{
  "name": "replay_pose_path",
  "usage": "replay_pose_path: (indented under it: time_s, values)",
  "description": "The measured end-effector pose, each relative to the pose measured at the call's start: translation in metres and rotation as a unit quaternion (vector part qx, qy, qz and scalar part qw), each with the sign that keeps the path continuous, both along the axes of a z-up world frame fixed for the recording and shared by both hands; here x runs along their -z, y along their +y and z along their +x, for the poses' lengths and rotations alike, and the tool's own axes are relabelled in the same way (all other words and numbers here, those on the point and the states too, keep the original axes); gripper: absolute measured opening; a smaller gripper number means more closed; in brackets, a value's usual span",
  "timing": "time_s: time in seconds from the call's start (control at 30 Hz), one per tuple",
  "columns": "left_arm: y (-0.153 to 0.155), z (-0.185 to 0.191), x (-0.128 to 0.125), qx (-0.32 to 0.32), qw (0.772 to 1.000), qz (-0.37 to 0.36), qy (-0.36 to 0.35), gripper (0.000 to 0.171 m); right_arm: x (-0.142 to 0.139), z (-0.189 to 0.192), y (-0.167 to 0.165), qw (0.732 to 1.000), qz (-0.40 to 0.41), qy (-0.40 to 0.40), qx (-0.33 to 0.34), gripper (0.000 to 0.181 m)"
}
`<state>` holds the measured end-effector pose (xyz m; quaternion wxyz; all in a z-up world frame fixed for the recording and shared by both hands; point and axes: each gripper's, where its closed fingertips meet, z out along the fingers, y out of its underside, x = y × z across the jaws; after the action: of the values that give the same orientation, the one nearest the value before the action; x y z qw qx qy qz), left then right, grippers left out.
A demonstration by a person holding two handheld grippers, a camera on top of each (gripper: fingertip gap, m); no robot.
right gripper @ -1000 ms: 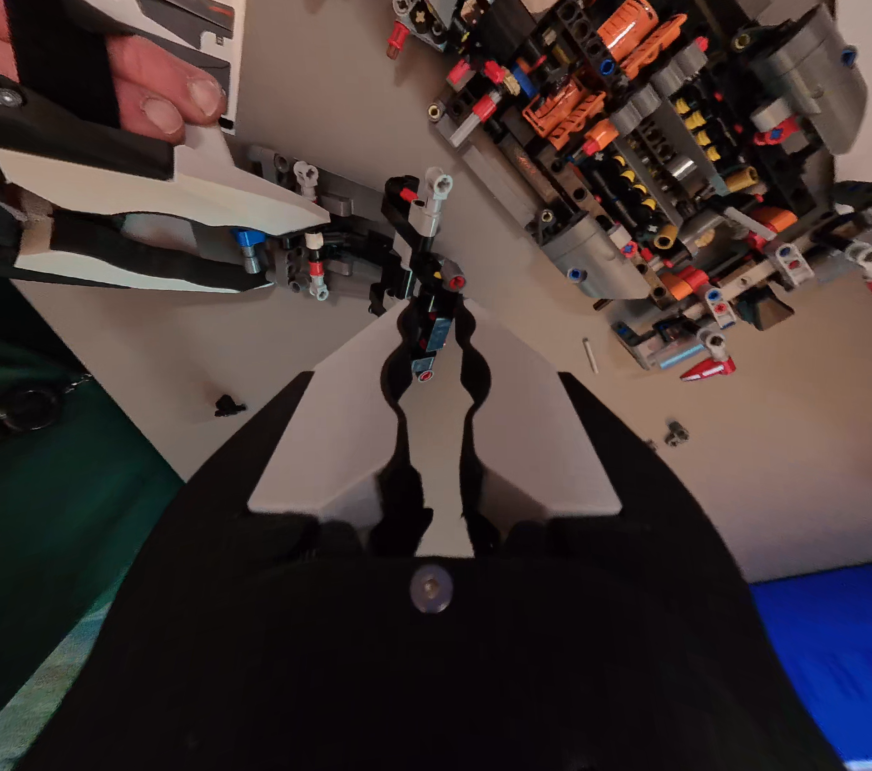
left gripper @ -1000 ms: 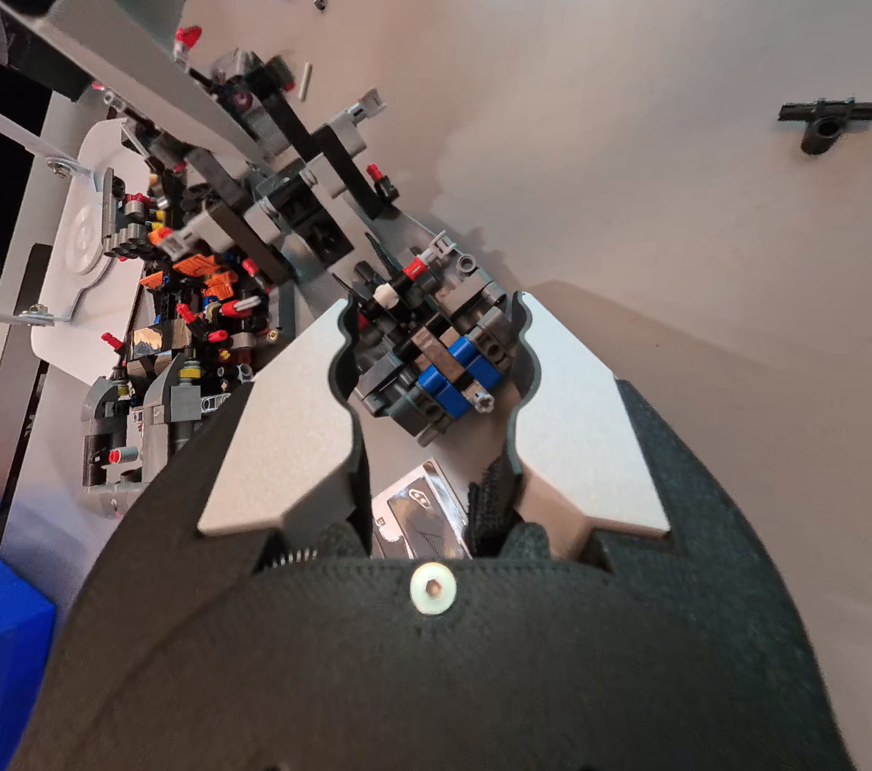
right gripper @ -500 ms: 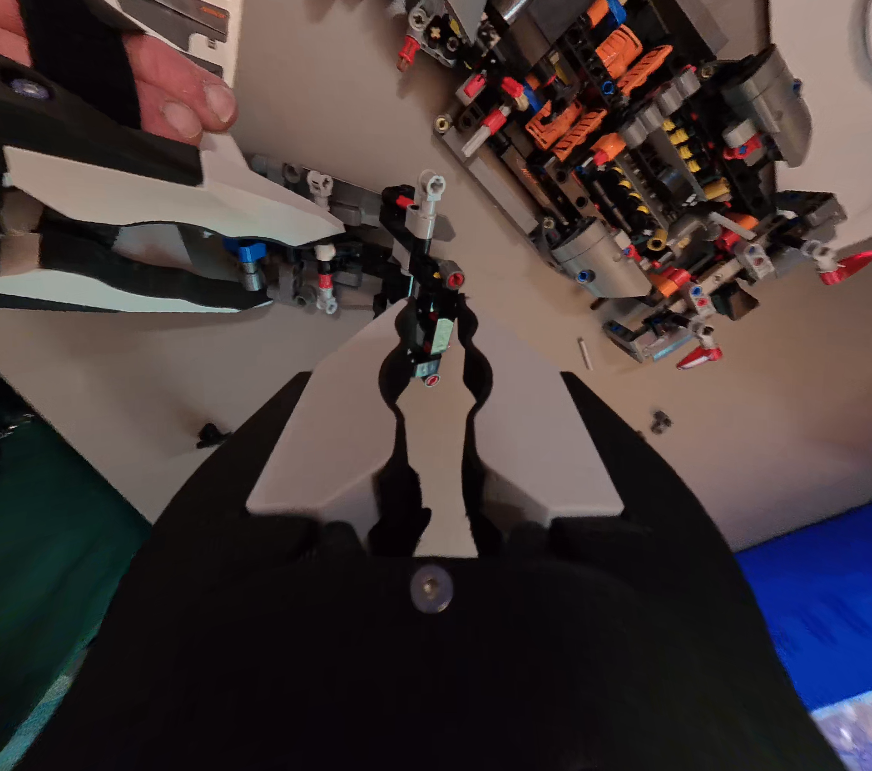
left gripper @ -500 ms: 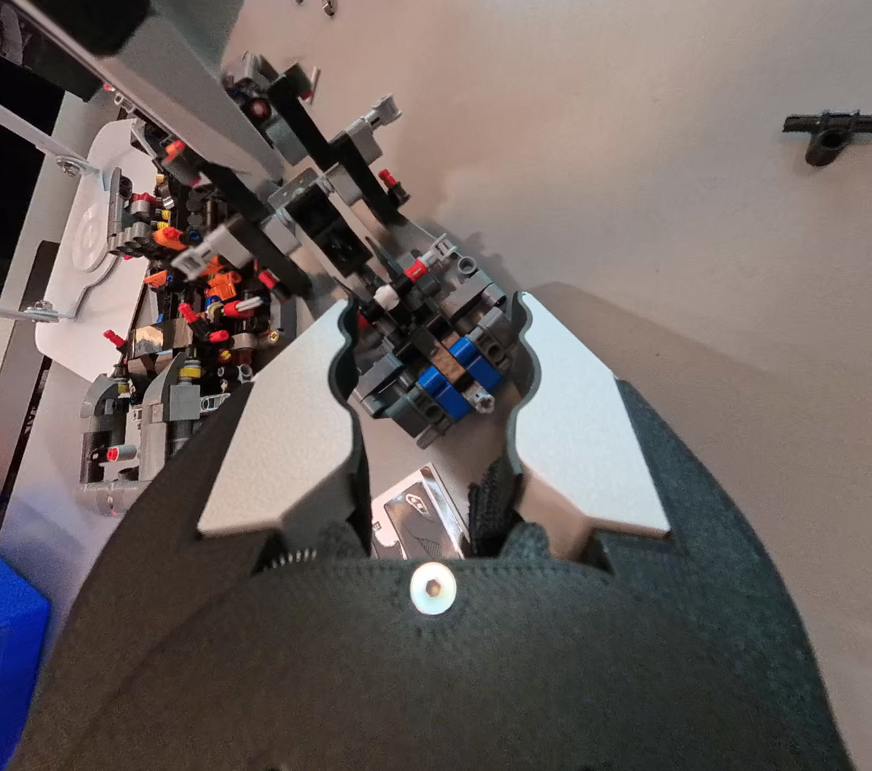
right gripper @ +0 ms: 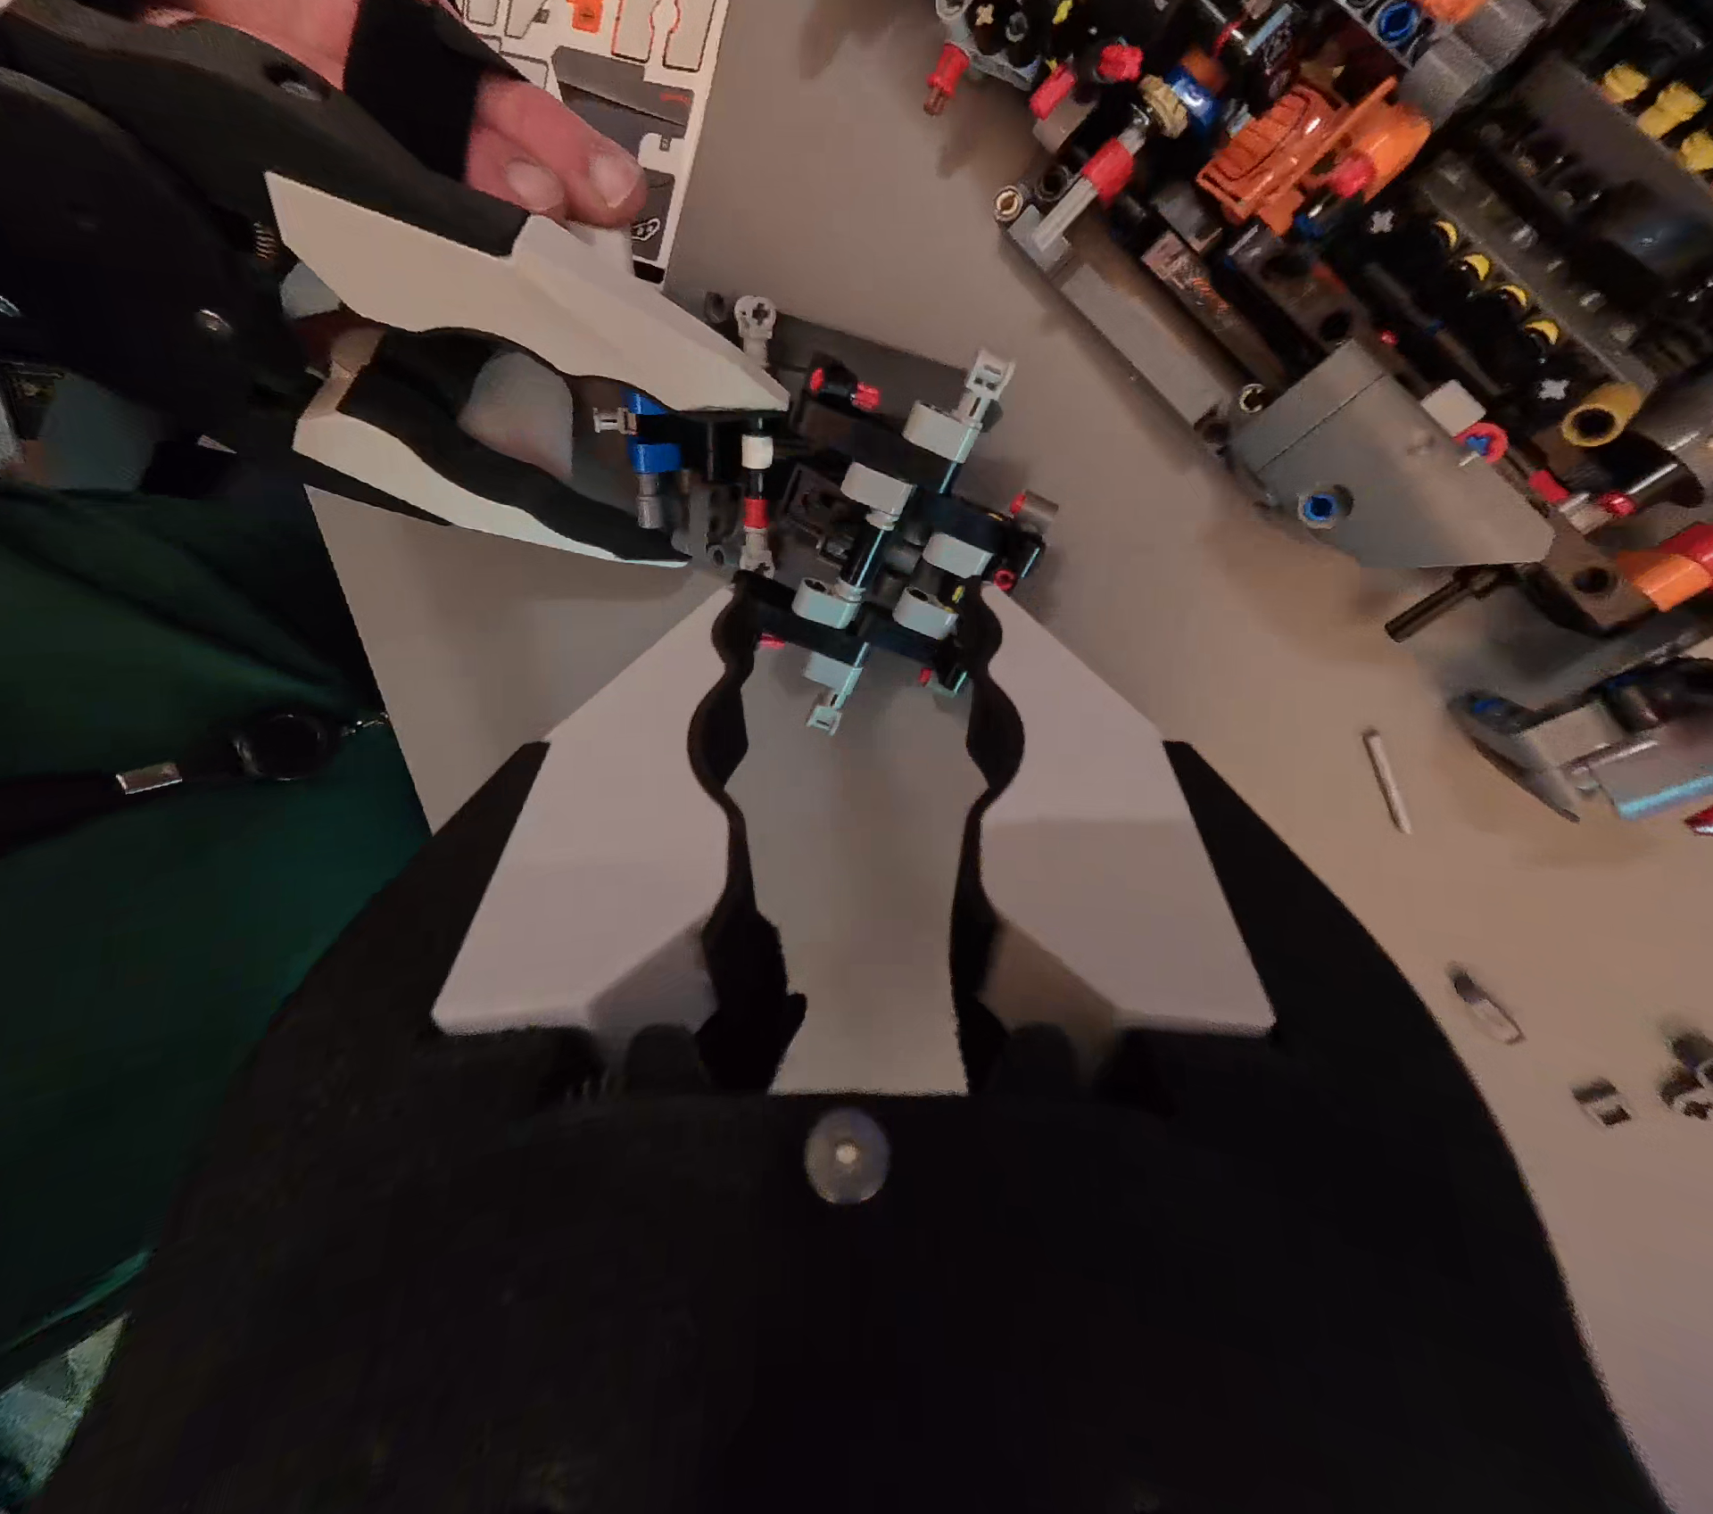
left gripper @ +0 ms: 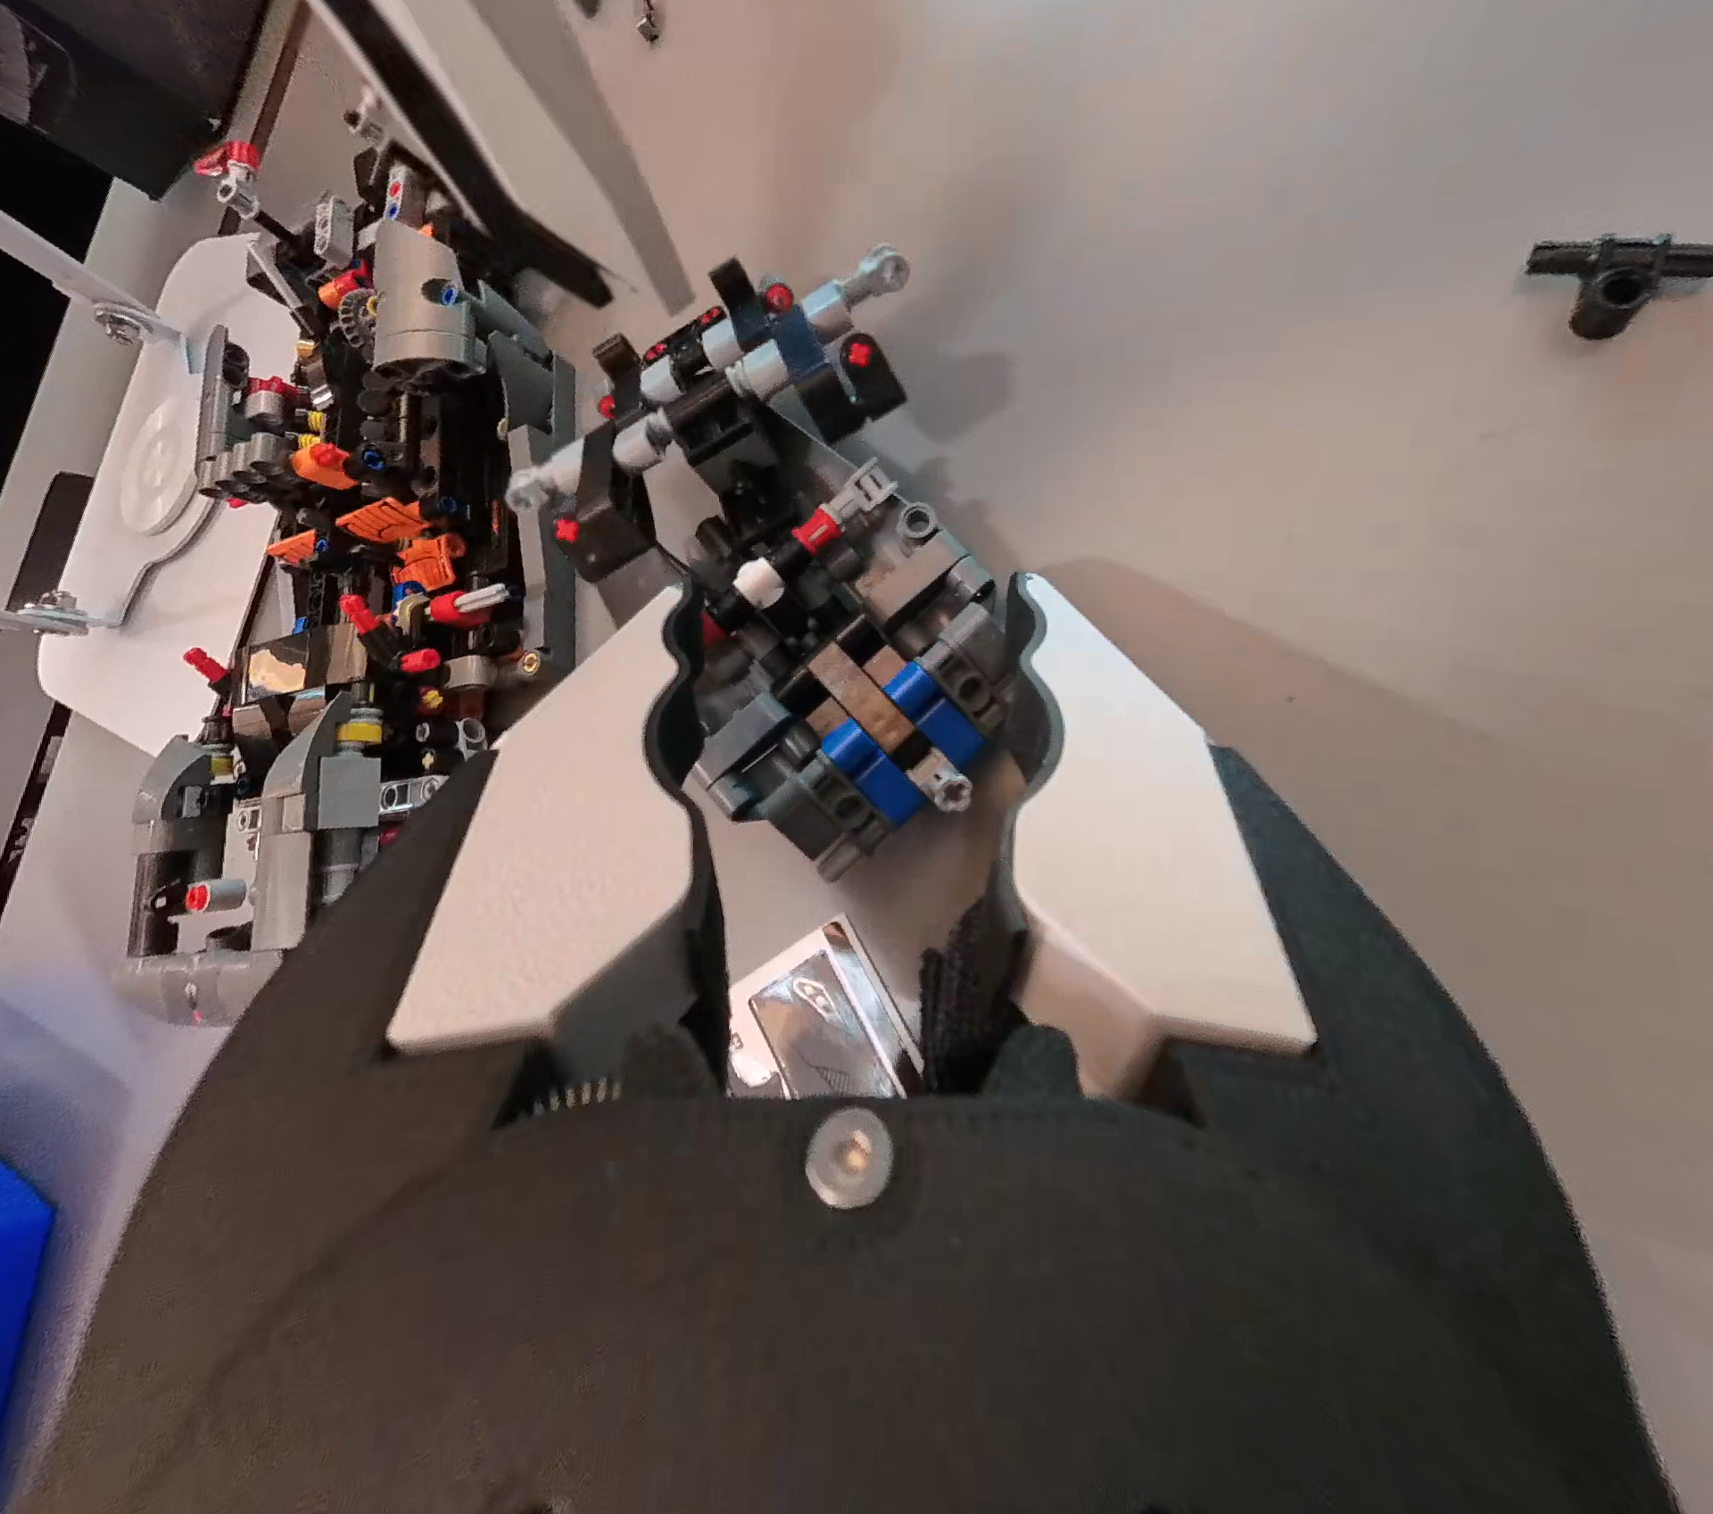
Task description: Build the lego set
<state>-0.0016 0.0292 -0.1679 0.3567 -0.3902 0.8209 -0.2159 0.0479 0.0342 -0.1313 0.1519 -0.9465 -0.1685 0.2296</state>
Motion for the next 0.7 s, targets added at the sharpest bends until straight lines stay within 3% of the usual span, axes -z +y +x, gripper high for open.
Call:
replay_pose_path:
  time_s: [0.13,0.27,0.4,0.5,0.57,0.7]
  values:
    - [0.000,0.002,0.000,0.003,1.000,-0.002,0.001,0.064,0.019,0.002,0.000,1.000,-0.007,0.000,0.009,0.056]
    - [0.000,0.002,0.000,0.003,1.000,-0.004,-0.002,0.064,0.028,0.011,0.009,0.999,-0.005,0.013,0.050,0.067]
    - [-0.001,0.002,0.000,0.004,1.000,-0.005,-0.002,0.064,0.031,0.009,0.009,0.999,0.000,0.021,0.047,0.076]
    - [-0.001,0.003,0.000,0.006,1.000,-0.005,-0.002,0.064,0.037,0.007,0.008,0.999,0.002,0.032,0.027,0.070]
    - [-0.001,0.003,0.000,0.007,1.000,-0.005,-0.002,0.064,0.037,0.006,0.007,0.999,0.000,0.045,0.017,0.051]
    - [-0.001,0.003,0.000,0.006,1.000,-0.008,-0.004,0.064,0.037,0.000,0.006,0.997,0.002,0.076,0.021,0.048]
